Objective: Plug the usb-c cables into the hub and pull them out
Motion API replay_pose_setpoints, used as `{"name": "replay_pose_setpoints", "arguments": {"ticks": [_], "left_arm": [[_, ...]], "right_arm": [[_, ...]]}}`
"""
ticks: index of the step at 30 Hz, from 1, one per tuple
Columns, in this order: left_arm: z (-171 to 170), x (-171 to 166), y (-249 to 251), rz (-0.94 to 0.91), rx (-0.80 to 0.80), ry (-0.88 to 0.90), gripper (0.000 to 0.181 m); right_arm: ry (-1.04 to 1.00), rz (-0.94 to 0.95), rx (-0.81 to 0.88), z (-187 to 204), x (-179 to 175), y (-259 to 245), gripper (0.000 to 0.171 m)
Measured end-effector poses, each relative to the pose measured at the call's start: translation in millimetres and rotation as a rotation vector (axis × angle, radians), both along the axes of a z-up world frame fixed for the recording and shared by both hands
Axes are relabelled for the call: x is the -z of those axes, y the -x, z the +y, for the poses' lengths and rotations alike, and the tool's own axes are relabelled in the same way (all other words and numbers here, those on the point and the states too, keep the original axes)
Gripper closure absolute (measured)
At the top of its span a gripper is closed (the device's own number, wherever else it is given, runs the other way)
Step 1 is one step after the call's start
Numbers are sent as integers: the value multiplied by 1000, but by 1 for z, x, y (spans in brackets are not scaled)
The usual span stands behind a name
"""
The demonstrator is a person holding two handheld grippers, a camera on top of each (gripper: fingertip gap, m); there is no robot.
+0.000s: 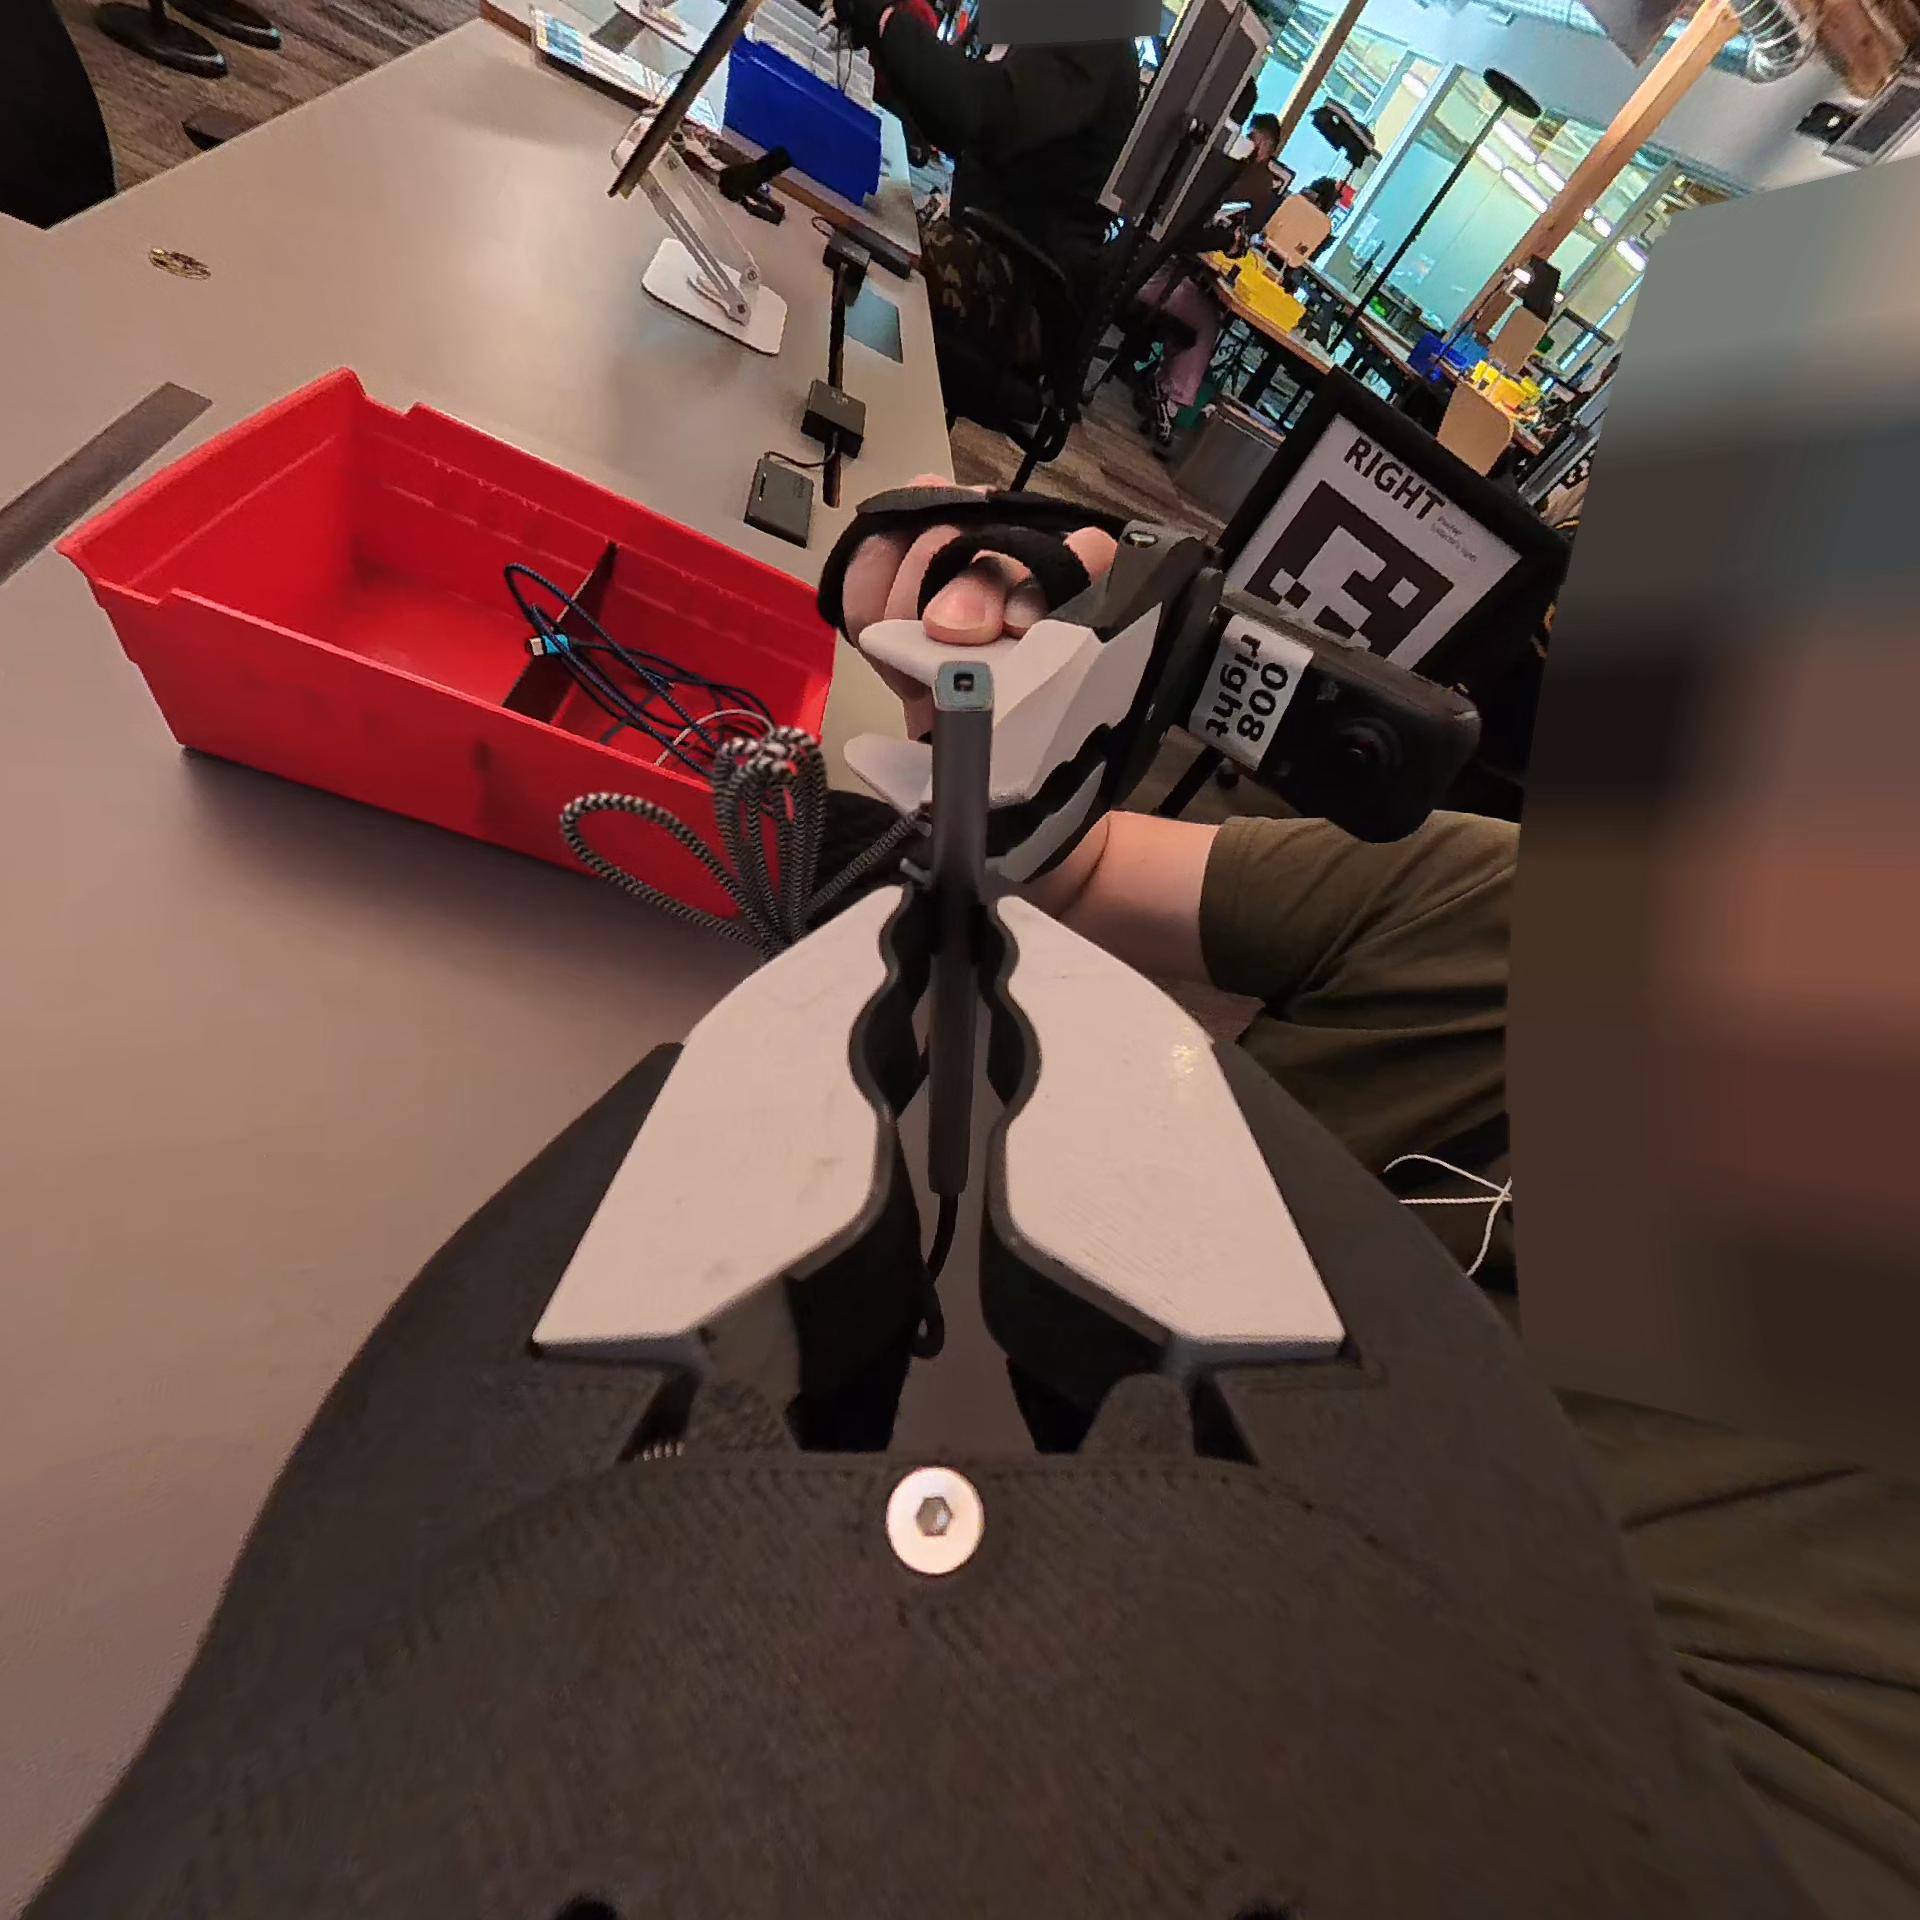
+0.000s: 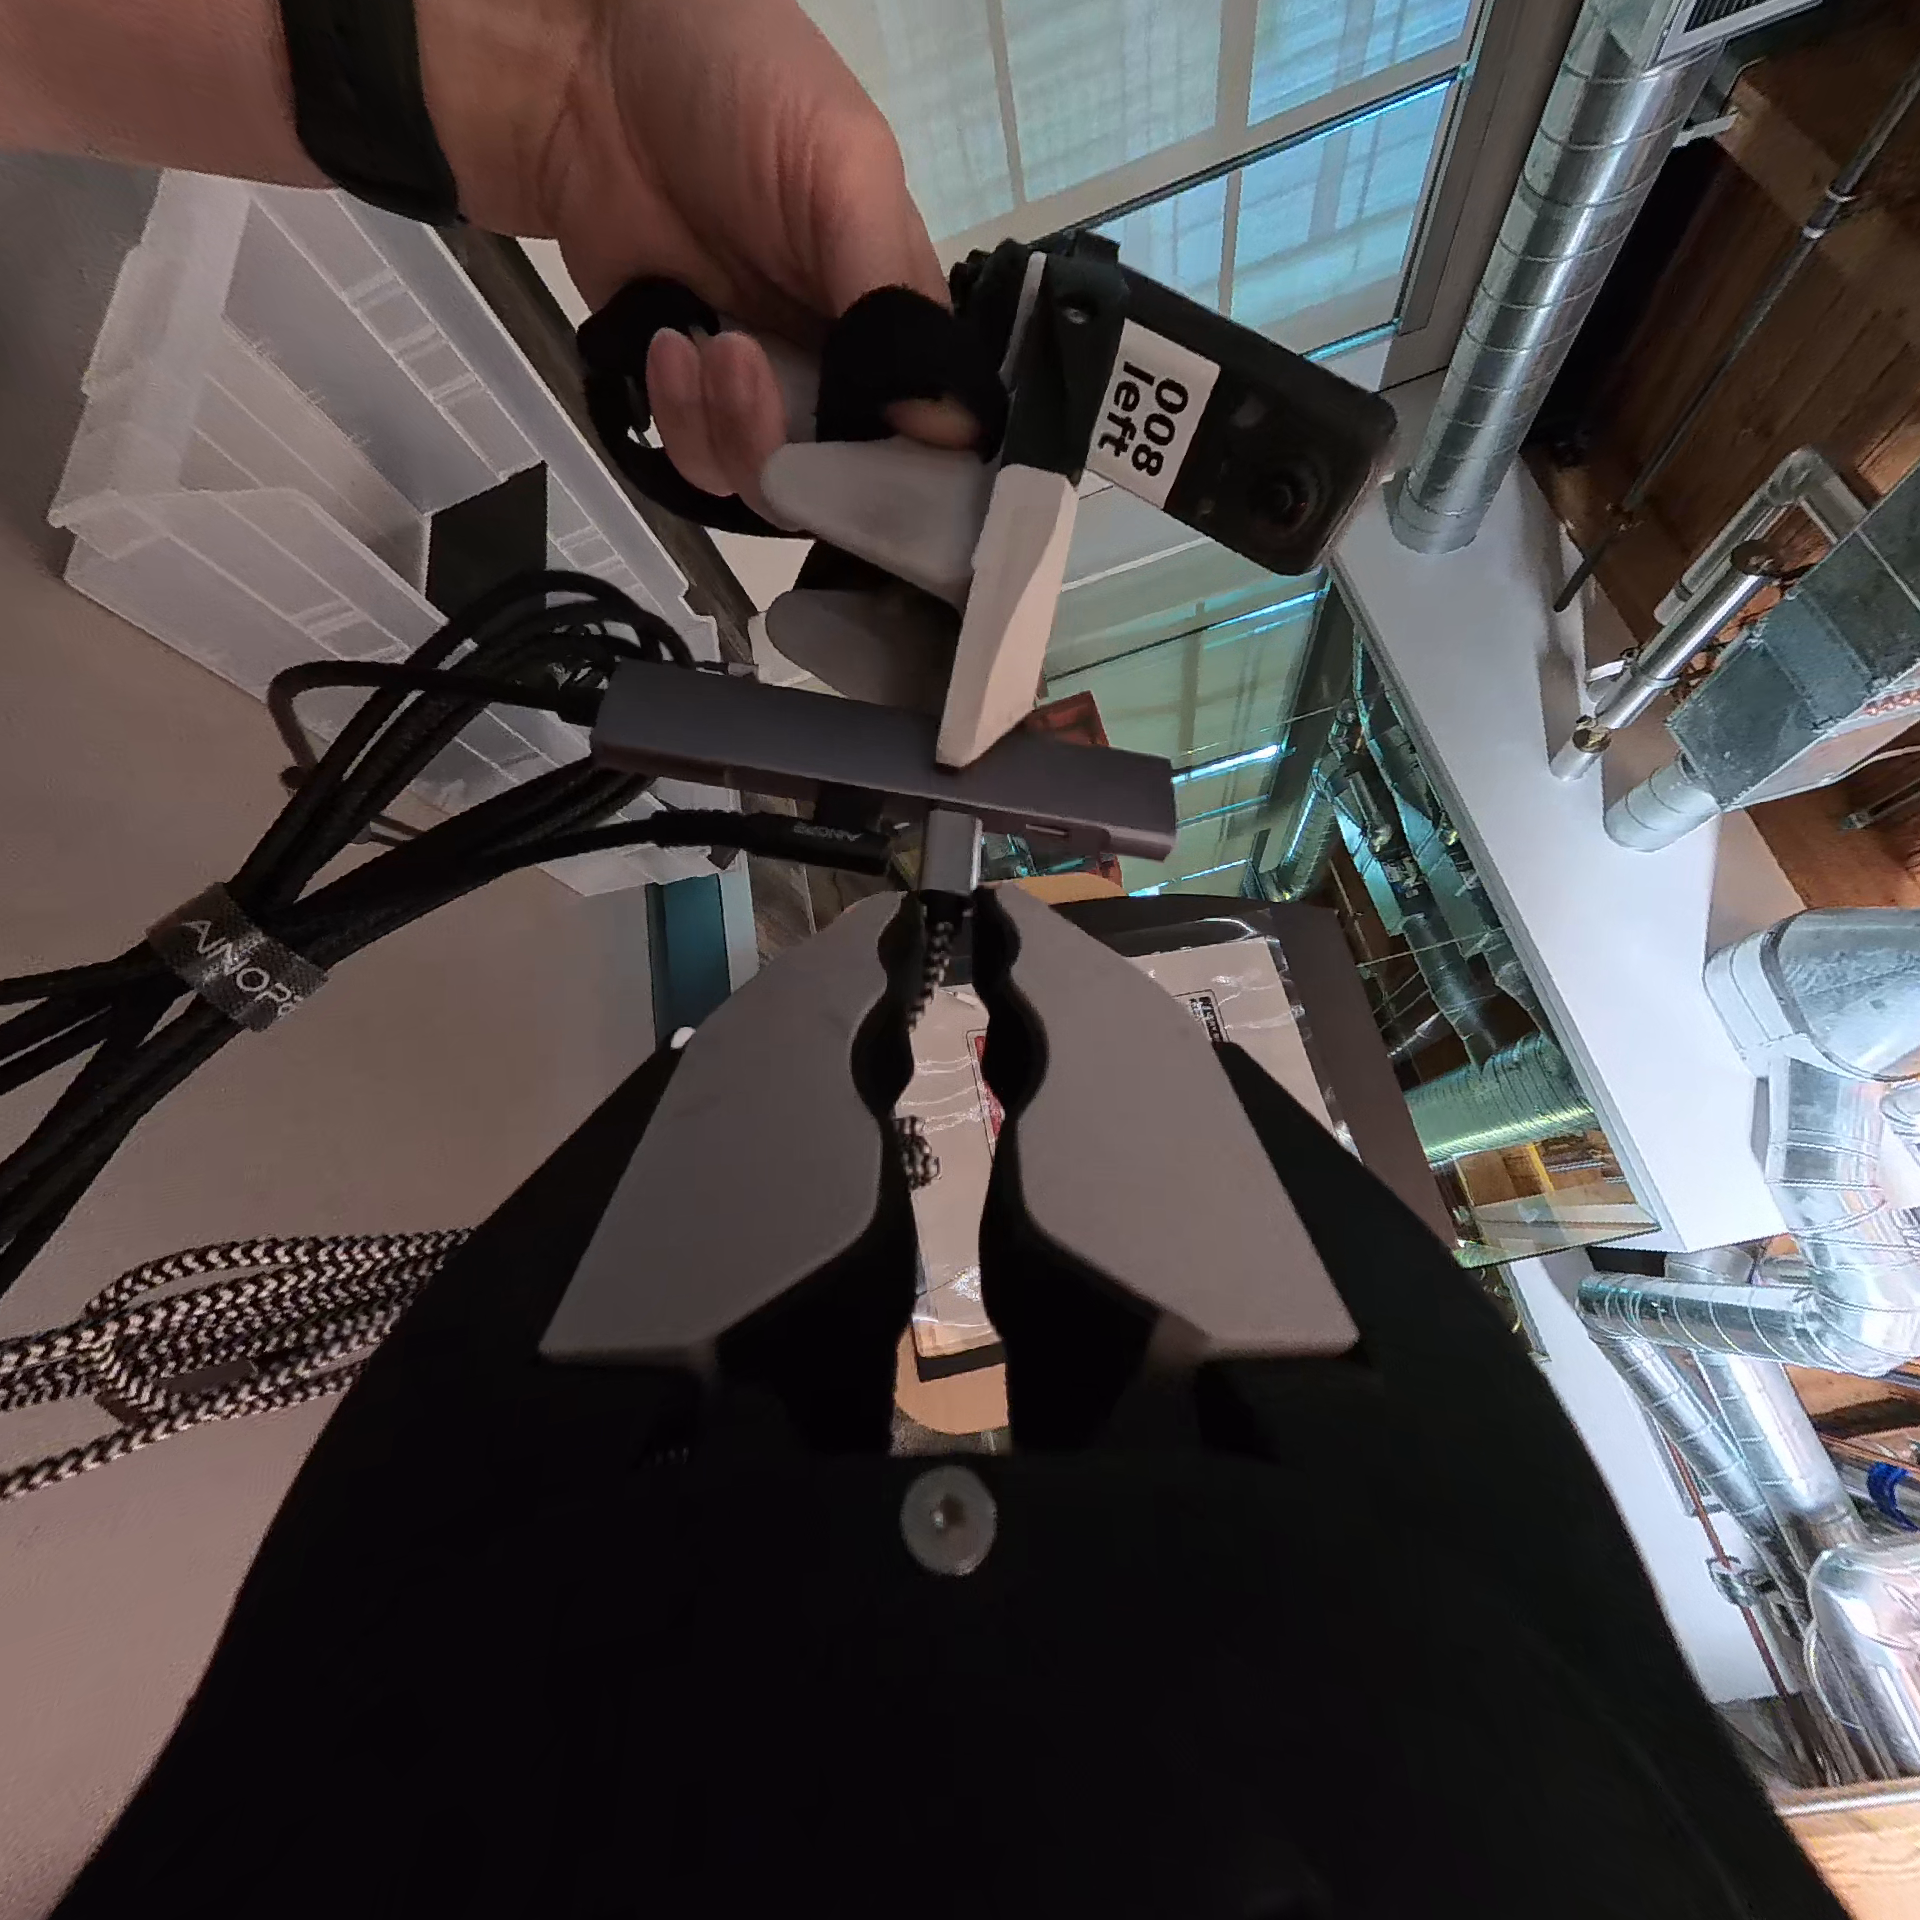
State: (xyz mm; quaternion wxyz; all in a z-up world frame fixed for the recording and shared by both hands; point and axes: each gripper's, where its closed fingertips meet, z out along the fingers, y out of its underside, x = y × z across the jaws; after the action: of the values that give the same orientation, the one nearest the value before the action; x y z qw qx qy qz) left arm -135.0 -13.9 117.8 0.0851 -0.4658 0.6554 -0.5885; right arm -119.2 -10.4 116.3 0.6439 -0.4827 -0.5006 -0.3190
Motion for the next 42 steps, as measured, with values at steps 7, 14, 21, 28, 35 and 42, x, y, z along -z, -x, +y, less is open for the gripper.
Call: {"name": "replay_pose_setpoints", "arguments": {"ticks": [7,14,21,28,35,42], "left_arm": [[7,0,-6,9,-25,79,173],[8,-3,-18,2,-52,161,173],[4,-8,-10,-27,-36,100,173],[4,-4,-6,-26,-42,19,173],[10,-3,-9,-43,-83,-34,173],[16,5,-13,-44,-110,-58,172]], "right_arm": [[114,80,-14,3,4,-11,166],[94,311,-193,-11,-20,-8,147],[377,588,-312,3,-5,-3,146],[757,923,-525,-1,-1,10,155],[973,1176,-587,11,4,12,164],[947,1113,-485,18,12,6,164]]}}
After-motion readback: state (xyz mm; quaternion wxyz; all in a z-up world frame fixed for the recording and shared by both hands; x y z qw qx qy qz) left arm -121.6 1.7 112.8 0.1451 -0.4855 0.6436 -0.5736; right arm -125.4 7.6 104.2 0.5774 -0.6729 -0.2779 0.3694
